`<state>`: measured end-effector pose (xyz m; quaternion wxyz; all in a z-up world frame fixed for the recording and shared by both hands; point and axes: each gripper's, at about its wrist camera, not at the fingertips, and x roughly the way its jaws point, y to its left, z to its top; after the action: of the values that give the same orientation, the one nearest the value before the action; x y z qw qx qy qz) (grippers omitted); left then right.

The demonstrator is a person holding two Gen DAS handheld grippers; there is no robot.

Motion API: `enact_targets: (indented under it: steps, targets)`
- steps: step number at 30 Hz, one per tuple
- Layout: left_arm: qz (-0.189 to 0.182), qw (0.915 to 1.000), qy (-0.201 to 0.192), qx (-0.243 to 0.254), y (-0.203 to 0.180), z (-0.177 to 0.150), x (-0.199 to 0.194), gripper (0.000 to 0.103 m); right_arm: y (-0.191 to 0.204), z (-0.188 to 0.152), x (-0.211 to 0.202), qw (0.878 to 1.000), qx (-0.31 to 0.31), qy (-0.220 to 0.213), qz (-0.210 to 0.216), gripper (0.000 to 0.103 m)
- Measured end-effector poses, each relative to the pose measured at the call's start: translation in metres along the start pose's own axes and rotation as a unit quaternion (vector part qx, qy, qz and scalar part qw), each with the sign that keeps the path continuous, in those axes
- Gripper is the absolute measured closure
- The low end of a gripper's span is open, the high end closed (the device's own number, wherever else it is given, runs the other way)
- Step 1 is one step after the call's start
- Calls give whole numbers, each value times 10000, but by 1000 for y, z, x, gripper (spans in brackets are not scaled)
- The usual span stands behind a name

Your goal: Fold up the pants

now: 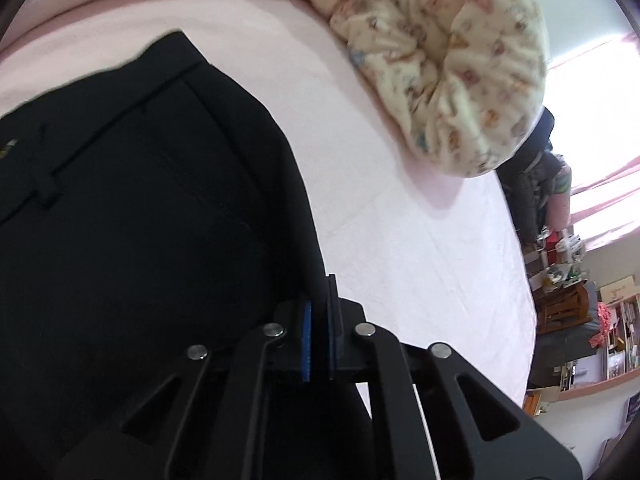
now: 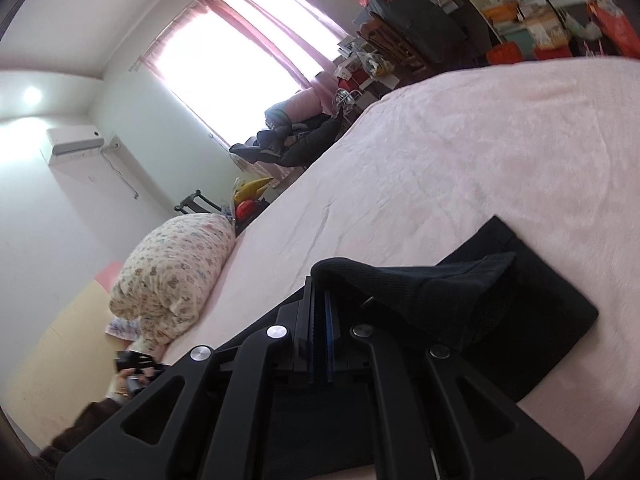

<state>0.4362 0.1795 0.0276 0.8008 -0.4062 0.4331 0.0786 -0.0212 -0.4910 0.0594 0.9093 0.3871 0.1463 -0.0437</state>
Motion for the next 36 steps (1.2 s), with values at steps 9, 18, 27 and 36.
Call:
enact_targets:
  steps: [9, 18, 27, 36]
  targets:
    - [-670, 9942, -728, 426, 11, -41, -128, 98, -11, 19, -1, 9998, 76, -189, 30, 99]
    - [-918, 9872, -1218, 459, 72, -105, -223, 97, -27, 37, 11, 9982, 367, -364, 290, 99]
    - [-629, 9897, -1277, 131, 176, -192, -226, 97, -40, 38, 4, 9962, 793, -186, 322, 99]
    - [-692, 9862, -1315, -723, 221, -204, -197, 90, -48, 27, -11, 9953, 937, 240, -42, 99]
